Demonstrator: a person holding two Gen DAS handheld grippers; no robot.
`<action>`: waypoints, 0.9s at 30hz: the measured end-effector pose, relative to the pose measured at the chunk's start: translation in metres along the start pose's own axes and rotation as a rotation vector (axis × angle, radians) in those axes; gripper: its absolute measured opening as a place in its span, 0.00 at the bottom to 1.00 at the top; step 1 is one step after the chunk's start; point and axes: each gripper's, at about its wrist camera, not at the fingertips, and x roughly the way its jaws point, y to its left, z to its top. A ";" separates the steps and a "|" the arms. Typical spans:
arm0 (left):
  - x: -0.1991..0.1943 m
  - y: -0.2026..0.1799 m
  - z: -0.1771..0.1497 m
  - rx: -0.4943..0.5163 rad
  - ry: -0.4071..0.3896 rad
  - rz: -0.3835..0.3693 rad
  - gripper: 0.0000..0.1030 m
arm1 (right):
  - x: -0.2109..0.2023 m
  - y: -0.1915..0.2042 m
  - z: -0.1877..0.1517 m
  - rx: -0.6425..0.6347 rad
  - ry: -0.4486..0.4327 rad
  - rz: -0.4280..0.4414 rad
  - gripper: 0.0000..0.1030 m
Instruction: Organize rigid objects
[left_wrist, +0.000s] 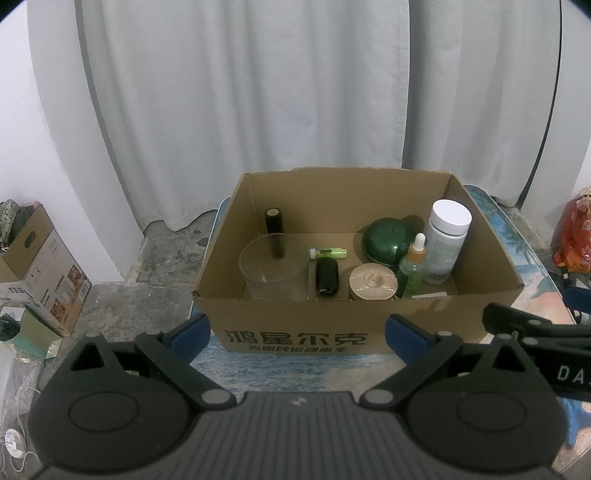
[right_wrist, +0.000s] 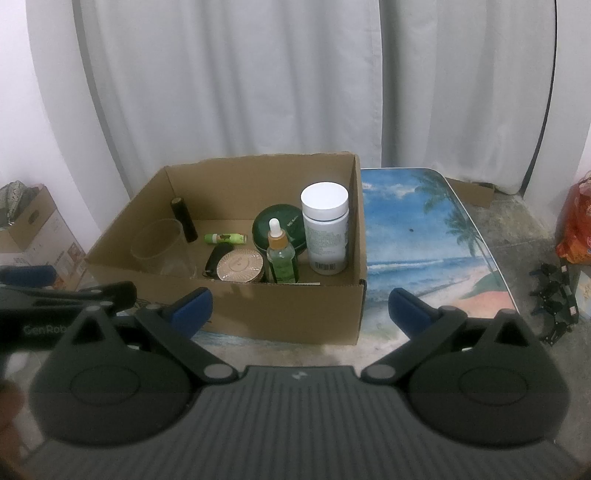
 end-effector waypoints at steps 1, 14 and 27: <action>0.000 0.000 0.000 0.001 0.000 0.000 0.98 | 0.000 0.000 0.000 0.000 0.000 0.000 0.99; 0.000 0.000 0.000 0.000 0.000 0.001 0.98 | -0.001 0.000 0.001 -0.001 -0.001 0.000 0.99; 0.001 -0.001 0.001 0.000 0.000 0.001 0.98 | -0.001 0.000 0.003 -0.001 -0.001 0.000 0.99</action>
